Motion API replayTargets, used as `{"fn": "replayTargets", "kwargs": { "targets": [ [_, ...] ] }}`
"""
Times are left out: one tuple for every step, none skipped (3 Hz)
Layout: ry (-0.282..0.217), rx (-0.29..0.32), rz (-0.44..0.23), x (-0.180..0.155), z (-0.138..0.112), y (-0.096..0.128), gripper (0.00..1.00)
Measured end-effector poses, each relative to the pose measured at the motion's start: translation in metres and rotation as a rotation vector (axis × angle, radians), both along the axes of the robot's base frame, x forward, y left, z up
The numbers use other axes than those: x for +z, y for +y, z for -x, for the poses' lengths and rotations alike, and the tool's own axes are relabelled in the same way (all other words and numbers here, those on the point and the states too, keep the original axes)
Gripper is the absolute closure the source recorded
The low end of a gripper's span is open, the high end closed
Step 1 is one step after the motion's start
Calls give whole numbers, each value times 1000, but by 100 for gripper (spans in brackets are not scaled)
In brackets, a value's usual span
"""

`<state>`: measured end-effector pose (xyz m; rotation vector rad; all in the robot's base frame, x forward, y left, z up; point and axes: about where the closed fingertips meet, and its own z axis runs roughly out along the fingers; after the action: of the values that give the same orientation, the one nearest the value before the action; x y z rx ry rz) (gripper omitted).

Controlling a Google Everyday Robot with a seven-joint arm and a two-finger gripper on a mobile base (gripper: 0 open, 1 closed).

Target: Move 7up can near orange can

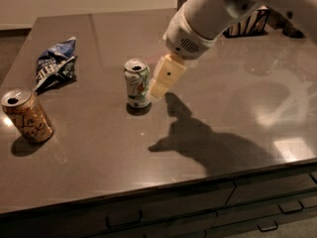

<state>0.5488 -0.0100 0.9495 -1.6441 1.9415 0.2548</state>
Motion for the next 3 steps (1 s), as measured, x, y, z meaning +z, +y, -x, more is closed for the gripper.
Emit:
{"fn": "replayTargets", "kwargs": {
  "targets": [
    [18,25,-39,-11,-13,27,0],
    [39,33,-65,-23,-23,41,0],
    [53,36,-85,-31,-30,49,0]
  ]
}}
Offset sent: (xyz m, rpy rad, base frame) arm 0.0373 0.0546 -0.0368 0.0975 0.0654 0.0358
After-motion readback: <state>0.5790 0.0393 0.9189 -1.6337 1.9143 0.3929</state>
